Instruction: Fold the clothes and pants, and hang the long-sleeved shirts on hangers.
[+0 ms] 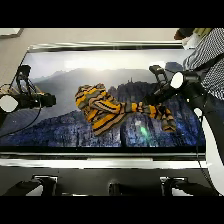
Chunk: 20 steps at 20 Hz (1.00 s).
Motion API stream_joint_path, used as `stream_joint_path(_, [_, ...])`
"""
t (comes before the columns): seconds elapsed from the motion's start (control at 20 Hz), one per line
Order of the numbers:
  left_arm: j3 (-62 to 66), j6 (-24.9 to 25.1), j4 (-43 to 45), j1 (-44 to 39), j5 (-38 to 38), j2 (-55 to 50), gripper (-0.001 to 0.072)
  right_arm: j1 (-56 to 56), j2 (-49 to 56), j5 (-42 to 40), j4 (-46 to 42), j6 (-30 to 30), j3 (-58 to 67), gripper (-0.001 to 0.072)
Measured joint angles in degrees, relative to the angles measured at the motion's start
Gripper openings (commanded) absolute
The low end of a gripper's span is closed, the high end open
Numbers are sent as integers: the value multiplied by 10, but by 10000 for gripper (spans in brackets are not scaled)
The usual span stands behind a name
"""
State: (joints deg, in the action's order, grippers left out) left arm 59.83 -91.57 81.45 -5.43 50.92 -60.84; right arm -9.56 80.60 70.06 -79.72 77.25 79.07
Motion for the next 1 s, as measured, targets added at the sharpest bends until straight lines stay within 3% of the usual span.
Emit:
stream_joint_path(0.4, [0, 0, 0, 0, 0, -1, 193, 0, 0, 0, 0, 2, 0, 26])
stream_joint_path(0.45, [0, 0, 0, 0, 0, -2, 225, 0, 0, 0, 0, 2, 0, 26])
stream_joint_path(0.5, [0, 0, 0, 0, -1, -3, 437, 0, 0, 0, 0, 2, 0, 26])
stream_joint_path(0.55, [0, -3, -3, 0, -3, -5, 701, 0, 0, 0, 0, 2, 0, 26])
stream_joint_path(0.8, [15, -13, -71, -17, -13, -52, 720, 0, 0, 0, 0, 1, 0, 26])
stream_joint_path(1.0, [86, -17, -111, -82, -3, -151, 720, 0, 0, 0, 0, 0, 0, 26])
